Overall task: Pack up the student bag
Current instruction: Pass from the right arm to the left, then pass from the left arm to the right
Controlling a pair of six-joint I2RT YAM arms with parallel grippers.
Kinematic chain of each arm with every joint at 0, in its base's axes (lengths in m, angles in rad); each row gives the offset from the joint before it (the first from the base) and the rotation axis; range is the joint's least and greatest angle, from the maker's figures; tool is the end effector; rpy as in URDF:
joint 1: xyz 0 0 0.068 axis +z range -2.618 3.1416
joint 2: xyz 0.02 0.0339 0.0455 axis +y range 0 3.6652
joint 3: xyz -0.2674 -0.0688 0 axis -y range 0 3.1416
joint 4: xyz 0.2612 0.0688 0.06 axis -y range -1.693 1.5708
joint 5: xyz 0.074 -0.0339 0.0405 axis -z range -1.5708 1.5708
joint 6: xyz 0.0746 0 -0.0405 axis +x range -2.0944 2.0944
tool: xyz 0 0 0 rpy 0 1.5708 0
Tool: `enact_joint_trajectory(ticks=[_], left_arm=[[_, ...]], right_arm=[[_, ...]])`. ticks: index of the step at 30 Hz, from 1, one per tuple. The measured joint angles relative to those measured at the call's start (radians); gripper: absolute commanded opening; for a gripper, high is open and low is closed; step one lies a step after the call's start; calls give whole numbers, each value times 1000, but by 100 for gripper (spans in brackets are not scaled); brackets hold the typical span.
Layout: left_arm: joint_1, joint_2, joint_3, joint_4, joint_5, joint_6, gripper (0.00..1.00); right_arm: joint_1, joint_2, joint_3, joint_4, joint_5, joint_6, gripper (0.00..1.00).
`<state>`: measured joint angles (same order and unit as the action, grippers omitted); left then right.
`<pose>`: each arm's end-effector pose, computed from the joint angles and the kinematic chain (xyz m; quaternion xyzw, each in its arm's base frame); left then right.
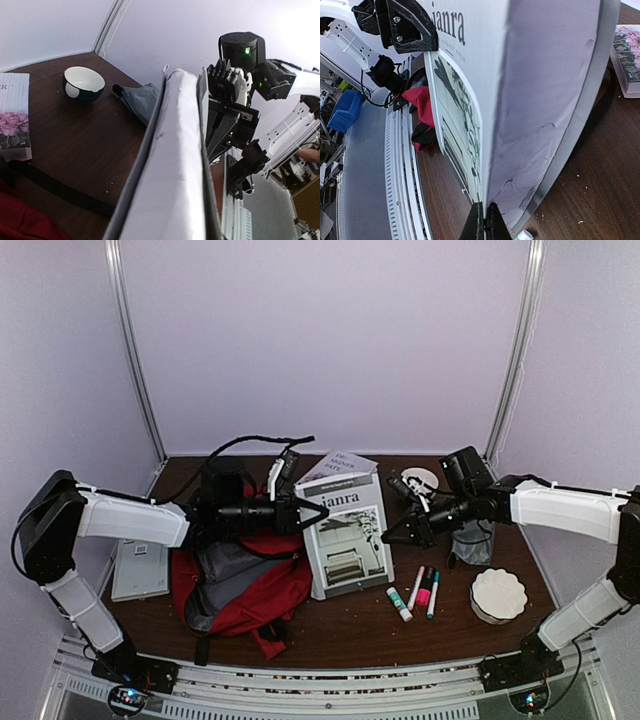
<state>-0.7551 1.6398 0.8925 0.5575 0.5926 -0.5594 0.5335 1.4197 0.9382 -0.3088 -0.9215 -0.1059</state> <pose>0.2658 -0.3074 0.2211 0.2571 0.7156 -0.5504 0.3447 0.2478 0.2153 0.2254 -0.4209 0.7332 0.4741 0.2457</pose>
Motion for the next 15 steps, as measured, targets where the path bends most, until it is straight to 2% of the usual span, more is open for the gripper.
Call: enact_joint_trajectory(ticks=[1, 4, 6, 7, 8, 13, 15], left_arm=[[5, 6, 0, 18, 15, -17, 27], [19, 11, 0, 44, 36, -62, 25], [31, 11, 0, 61, 37, -87, 24], [37, 10, 0, 66, 36, -96, 24], [43, 10, 0, 71, 35, -106, 24], [63, 1, 0, 87, 31, -172, 24], [68, -4, 0, 97, 32, -198, 23]], right_arm=[[0, 1, 3, -2, 0, 1, 8], [0, 1, 11, -2, -4, 6, 30], [-2, -1, 13, -6, -8, 10, 48], [-6, -5, 13, -9, -9, 6, 62], [-10, -11, 13, -12, -12, 9, 69], [-43, -69, -17, 16, -13, 31, 94], [-49, -85, -33, 35, -13, 49, 99]])
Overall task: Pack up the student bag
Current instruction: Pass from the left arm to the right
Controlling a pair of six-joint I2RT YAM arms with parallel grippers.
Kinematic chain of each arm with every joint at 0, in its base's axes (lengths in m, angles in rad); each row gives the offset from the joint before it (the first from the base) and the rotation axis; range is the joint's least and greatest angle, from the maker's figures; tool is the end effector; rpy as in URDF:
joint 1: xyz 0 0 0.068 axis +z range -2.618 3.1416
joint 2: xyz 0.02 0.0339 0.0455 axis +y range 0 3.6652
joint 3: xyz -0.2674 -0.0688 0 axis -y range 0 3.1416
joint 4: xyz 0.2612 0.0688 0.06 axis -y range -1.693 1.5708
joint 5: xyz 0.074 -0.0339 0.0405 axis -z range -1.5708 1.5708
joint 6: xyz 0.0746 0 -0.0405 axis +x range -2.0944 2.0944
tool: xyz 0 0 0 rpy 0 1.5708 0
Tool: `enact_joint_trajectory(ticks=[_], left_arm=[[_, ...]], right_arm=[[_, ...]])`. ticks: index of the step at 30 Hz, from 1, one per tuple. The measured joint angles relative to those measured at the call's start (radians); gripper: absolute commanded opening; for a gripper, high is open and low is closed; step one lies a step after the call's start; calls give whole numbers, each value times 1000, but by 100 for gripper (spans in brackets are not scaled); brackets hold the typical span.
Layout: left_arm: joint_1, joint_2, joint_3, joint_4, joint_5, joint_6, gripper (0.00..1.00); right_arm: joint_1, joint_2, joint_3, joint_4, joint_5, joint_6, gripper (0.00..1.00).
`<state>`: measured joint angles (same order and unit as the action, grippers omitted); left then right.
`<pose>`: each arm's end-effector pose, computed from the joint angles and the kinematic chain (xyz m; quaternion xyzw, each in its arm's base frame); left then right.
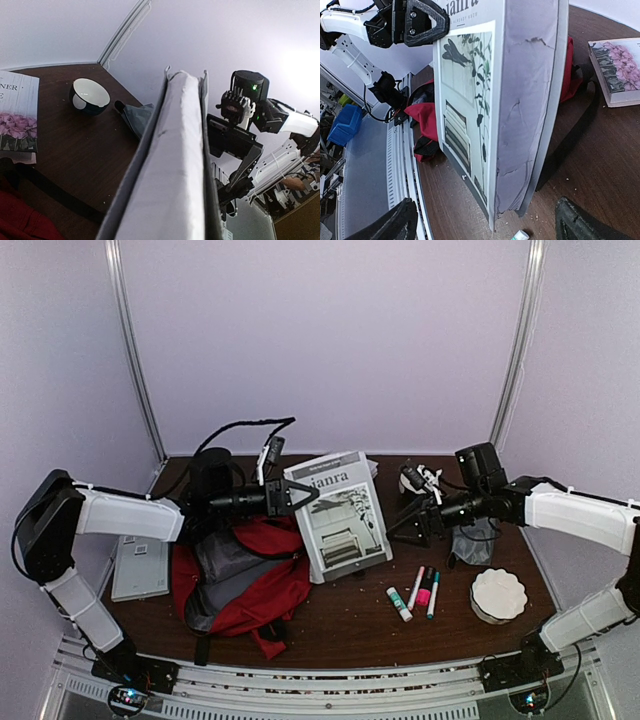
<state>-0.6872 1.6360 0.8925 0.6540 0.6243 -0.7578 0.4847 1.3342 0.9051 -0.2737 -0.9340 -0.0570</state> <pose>0.2849 -0.2902 0.2357 0.1823 0.7092 -0.5947 0.3318 0.2464 0.1976 0.2428 -0.3992 0.7300 0.4789 0.2802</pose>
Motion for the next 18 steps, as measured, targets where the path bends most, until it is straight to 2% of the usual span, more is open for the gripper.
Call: enact_joint_trajectory(ticks=[10, 13, 18], left_arm=[[21, -2, 12, 79, 35, -145, 22], [25, -2, 18, 117, 46, -180, 21], [27, 11, 21, 171, 50, -222, 21]], right_arm=[[-1, 71, -23, 83, -26, 75, 99], [-1, 107, -23, 103, -68, 109, 89], [0, 127, -23, 150, -138, 173, 81]])
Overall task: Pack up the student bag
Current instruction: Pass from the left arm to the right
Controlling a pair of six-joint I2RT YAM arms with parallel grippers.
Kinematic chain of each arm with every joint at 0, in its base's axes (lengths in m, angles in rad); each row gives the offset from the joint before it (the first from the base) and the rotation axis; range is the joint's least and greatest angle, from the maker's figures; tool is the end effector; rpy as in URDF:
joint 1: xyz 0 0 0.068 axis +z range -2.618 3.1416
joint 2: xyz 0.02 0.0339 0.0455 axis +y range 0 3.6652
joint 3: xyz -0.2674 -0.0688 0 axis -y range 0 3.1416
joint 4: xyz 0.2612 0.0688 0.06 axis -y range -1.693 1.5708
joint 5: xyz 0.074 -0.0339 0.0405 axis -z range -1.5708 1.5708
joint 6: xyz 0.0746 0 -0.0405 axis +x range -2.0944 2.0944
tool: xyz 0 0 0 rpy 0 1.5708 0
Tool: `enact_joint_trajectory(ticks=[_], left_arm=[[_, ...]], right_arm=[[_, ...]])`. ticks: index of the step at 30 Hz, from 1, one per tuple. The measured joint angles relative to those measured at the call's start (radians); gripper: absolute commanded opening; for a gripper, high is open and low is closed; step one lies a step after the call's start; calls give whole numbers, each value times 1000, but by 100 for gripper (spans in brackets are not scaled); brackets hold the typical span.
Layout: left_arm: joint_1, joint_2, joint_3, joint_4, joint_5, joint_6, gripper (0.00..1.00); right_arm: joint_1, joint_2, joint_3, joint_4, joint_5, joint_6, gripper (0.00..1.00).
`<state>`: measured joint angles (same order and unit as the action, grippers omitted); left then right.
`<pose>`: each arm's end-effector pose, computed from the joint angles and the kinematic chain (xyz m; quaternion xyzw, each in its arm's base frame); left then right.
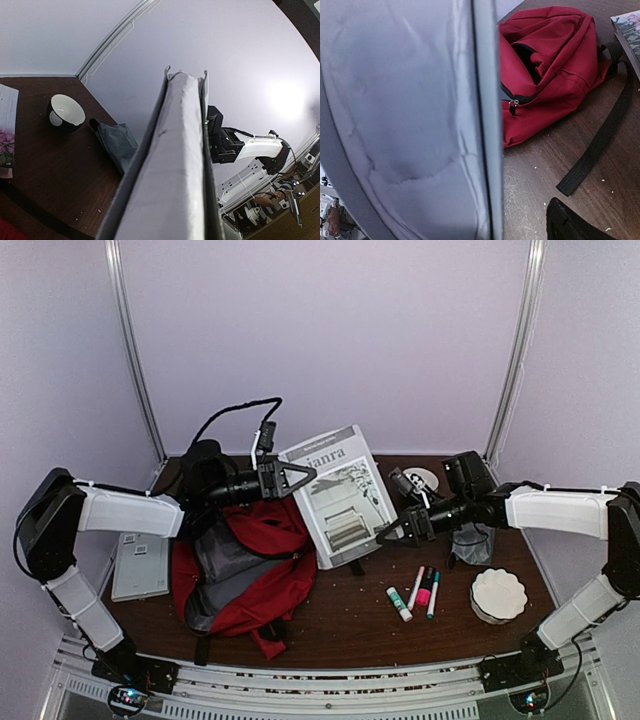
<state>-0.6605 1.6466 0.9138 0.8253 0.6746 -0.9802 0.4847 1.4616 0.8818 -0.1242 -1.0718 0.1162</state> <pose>0.2922 -0.2860 0.2622 0.1403 0.6665 -0.6621 0.3125 0.2578 0.2098 0.2154 -0.3538 0.7278 0.5495 0.2078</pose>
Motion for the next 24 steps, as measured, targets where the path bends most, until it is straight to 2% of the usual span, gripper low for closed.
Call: enact_joint_trajectory(ticks=[5, 11, 15, 18, 24], left_arm=[[1, 50, 16, 48, 5, -41, 20], [2, 82, 18, 61, 11, -69, 21], [6, 82, 26, 63, 20, -72, 25], [7, 82, 34, 44, 22, -65, 34], [11, 69, 54, -81, -13, 10, 62]], right_arm=[[0, 0, -7, 97, -53, 106, 74], [0, 0, -19, 198, -89, 220, 52], [0, 0, -26, 212, -85, 238, 37], [-1, 0, -32, 219, -78, 247, 32], [-1, 0, -38, 226, -74, 267, 23]])
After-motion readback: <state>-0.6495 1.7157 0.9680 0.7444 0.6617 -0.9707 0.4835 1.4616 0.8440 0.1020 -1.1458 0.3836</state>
